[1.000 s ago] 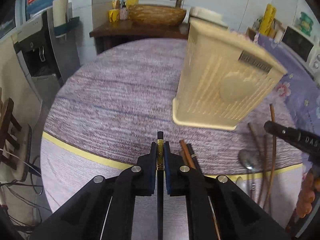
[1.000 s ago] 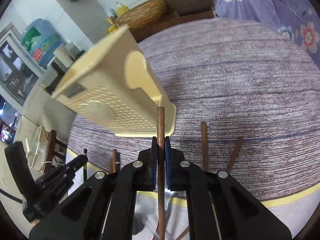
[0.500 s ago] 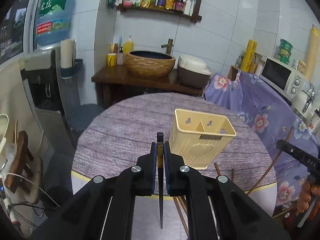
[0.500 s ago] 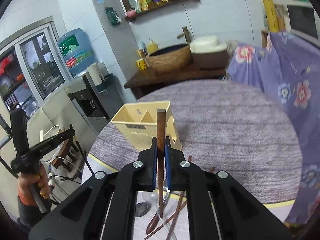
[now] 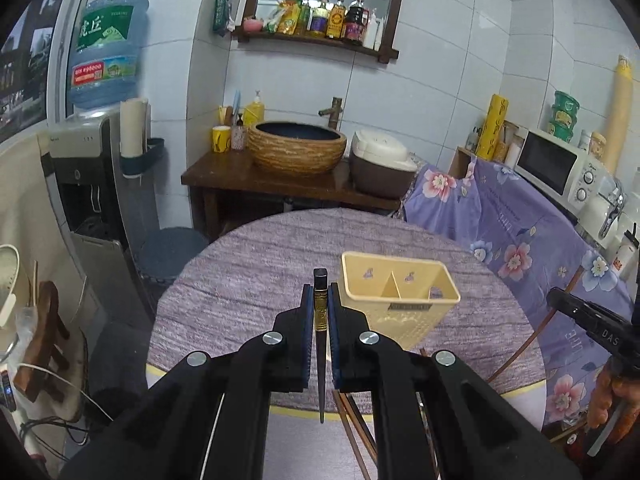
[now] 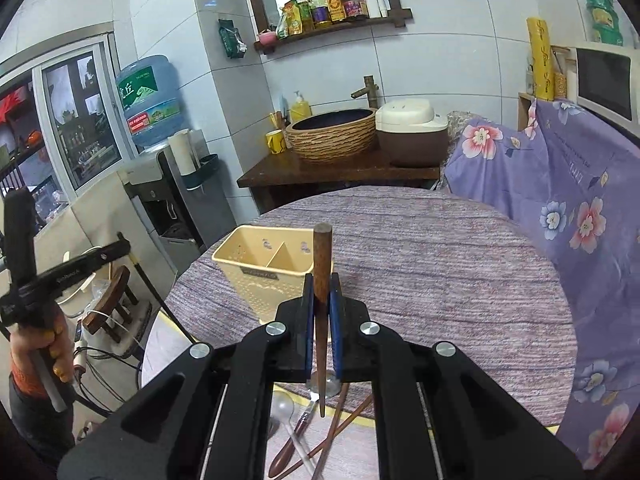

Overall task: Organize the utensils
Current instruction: 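Lift and lower both held chopsticks upright into the beige holder, then open both tools and move them back to the chopsticks on the table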

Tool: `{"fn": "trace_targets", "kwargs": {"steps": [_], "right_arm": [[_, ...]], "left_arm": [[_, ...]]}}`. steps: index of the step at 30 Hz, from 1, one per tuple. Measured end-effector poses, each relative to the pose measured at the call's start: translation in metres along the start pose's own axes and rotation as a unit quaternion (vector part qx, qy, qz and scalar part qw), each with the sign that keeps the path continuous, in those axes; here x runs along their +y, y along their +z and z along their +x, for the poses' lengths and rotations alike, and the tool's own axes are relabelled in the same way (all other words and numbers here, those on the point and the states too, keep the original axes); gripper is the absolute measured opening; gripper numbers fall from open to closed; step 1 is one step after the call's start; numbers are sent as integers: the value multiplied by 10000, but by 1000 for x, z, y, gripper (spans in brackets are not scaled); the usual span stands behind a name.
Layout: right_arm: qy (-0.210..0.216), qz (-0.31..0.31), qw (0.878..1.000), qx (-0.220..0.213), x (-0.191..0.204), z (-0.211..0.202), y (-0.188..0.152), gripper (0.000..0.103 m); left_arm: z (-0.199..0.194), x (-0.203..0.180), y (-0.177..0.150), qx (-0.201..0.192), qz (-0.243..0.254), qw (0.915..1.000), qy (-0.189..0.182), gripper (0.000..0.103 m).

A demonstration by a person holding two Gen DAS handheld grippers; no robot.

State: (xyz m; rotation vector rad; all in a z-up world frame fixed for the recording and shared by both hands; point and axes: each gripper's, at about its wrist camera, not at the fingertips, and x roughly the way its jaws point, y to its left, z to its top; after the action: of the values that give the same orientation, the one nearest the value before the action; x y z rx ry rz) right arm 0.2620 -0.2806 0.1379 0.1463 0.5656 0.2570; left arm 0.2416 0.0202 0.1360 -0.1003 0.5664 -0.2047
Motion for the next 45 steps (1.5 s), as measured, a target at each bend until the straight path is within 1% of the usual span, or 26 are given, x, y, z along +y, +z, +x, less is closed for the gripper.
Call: {"fn": "trace_targets", "kwargs": {"steps": [2,6,9,11,13,16,20,24,28,33,39,41,45], "right_arm": [[-69,-28,9999,-138,-1,-5,12,7],[-131,-117,9979,-620,4,-21,52,8],[-29,-143,9958,-901,15,-31,85,7],[41,-88,9940,-1090,20,-35,103,8],[50,-129,9922,-1240,28,-32,115,8],[80,-150,9926,-1206,39,-15,121,8],[-7,-148,9945,-1034,45,19,110,8],[-55,-25,9977,-676,40,57,88,8],[-94,85,9992,-384,32,84,68,8],[-102,228,9995,-200,23,101,55,8],[-92,313,9991,-261,18,105,52,8],[-91,301,9991,-275,17,106,51,8],[-137,356,9989,-261,14,109,48,8]], "left_arm": [[-8,1,13,-145,-8,9999,-5,8],[-32,-3,50,-614,-66,9981,-93,8],[-43,-12,79,-957,-95,9952,-197,8],[-44,-20,96,-1108,-161,9932,-333,8],[-39,-29,107,-1224,-148,9916,-380,8],[-25,-42,111,-1312,-51,9909,-281,8],[7,-45,100,-1130,-104,9930,-323,8],[37,-42,82,-900,-92,9956,-222,8],[63,-35,63,-573,-191,9979,-239,8],[84,-30,46,-312,-243,9990,-225,8],[101,-27,36,-80,-332,9992,-229,8],[104,-26,34,-33,-343,9992,-226,8],[105,-28,33,-70,-304,9993,-227,8]]}}
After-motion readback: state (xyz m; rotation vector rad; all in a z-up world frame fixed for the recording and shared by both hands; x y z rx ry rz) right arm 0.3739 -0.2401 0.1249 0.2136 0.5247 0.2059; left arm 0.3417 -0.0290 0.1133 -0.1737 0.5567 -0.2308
